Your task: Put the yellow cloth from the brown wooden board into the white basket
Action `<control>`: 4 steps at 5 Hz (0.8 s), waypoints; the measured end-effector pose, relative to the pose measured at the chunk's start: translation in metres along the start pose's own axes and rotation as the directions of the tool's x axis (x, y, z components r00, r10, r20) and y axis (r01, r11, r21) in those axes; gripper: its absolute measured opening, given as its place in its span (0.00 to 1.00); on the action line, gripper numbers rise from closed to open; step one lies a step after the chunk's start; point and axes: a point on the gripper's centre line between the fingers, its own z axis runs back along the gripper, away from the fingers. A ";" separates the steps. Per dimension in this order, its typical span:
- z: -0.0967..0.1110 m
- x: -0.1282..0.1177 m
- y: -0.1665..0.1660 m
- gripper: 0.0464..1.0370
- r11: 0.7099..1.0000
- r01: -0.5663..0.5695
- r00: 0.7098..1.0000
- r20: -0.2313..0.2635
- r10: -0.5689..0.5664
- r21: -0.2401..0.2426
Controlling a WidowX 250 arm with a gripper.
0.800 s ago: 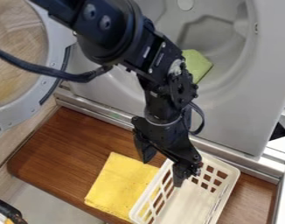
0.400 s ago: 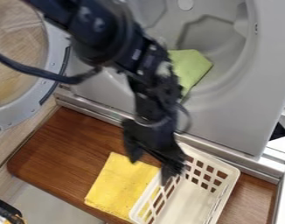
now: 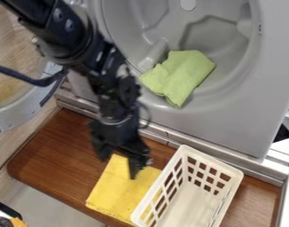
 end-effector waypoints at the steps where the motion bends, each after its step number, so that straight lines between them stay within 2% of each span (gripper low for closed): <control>1: -0.035 -0.003 0.002 0.96 1.000 -0.002 0.998 -0.067 0.003 0.016; 2: -0.055 -0.003 -0.002 0.96 1.000 -0.021 0.997 -0.073 0.021 -0.001; 3: -0.064 0.002 -0.010 0.96 1.000 -0.025 0.999 -0.042 0.026 0.012; 4: -0.069 0.003 -0.013 0.91 0.999 -0.035 0.999 -0.034 0.037 0.037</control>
